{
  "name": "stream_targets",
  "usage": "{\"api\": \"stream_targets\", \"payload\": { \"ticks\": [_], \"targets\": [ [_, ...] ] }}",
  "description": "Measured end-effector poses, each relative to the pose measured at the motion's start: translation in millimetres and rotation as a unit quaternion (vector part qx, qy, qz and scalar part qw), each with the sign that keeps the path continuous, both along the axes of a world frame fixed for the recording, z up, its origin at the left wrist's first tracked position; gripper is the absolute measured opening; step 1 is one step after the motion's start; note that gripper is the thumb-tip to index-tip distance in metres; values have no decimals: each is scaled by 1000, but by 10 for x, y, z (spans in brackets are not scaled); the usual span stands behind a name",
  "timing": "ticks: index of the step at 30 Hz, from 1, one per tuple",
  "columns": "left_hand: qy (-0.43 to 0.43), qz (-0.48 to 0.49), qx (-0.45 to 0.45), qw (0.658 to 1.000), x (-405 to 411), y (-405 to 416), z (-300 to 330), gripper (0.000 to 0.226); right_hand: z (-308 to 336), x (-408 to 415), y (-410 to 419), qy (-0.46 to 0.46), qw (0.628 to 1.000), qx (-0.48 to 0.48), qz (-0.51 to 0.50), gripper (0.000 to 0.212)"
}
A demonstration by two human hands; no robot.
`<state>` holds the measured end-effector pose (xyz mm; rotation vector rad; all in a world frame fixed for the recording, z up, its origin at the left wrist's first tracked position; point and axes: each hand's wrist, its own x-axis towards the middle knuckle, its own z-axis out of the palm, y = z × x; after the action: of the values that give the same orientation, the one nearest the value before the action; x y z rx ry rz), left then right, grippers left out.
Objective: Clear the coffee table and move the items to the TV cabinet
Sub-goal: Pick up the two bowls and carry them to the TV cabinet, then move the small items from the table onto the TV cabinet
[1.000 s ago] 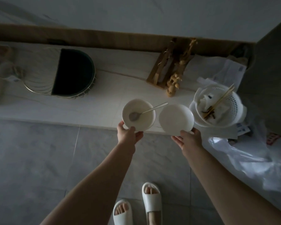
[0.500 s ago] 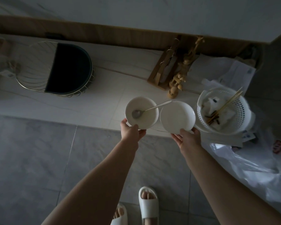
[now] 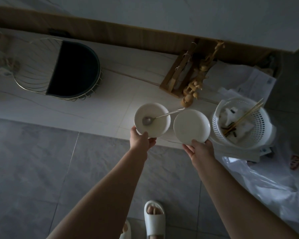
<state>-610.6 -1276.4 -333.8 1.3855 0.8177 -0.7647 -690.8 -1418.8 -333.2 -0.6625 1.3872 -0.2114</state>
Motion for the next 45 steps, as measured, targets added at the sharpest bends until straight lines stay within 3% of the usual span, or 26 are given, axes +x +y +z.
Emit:
{"api": "stream_targets", "payload": {
  "ticks": [10,13,15,18,21,30,35,45],
  "targets": [
    [-14,-183,4,983,17,263,151,62,159,-58,128,58,994,16,91,43],
    [-20,-232,52,971,-104,395,276,70,264,-134,338,113,973,-27,199,45],
    [-49,-260,95,960,-228,547,431,56,383,-188,528,157,919,-112,345,49],
    [-98,-297,154,937,-443,869,740,42,648,-270,833,175,756,-261,574,44],
    [-122,-321,210,915,-665,1255,1117,36,1021,-337,1187,131,673,-294,666,40],
    [-88,-300,298,902,-1459,2406,2237,38,2207,-448,2200,33,543,-346,765,35],
    [-66,-224,335,913,-1958,3039,2679,38,2672,-516,2896,-16,405,-390,827,34],
    [18,-6,347,938,-3087,4353,3192,40,3230,-996,4617,-116,143,-378,907,32]
  ]
}}
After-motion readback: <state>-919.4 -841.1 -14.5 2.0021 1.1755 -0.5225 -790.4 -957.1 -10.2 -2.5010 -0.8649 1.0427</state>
